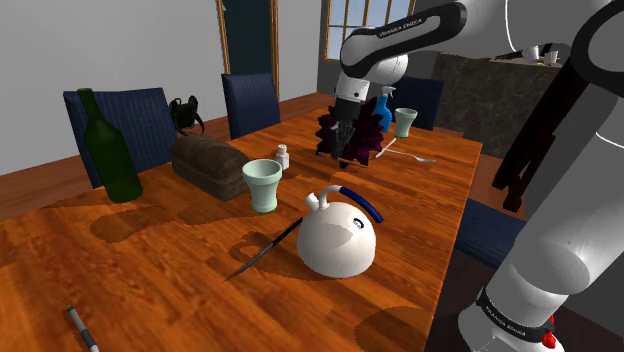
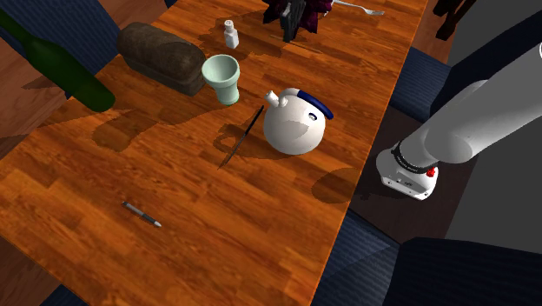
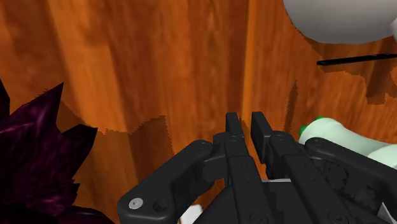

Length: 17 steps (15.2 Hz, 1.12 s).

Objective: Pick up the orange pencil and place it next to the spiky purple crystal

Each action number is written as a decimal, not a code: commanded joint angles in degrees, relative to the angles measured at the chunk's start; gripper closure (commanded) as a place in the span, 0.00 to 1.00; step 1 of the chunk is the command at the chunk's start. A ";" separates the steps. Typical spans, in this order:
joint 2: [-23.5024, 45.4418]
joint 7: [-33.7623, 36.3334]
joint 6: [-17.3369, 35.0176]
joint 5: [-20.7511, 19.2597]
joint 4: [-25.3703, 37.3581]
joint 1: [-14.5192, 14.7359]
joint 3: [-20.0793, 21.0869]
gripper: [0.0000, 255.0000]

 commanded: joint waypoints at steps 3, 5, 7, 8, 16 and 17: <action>0.92 -0.72 3.00 0.24 -2.13 0.04 0.04 1.00; 1.38 -1.04 4.46 0.38 -3.16 0.07 0.08 1.00; 1.88 -1.37 5.91 0.53 -4.14 0.11 0.12 1.00; 2.15 -1.54 6.64 0.61 -4.61 0.13 0.13 1.00; 4.72 -2.92 12.43 1.33 -7.95 0.29 0.29 1.00; 5.09 -3.10 13.15 1.43 -8.31 0.31 0.32 1.00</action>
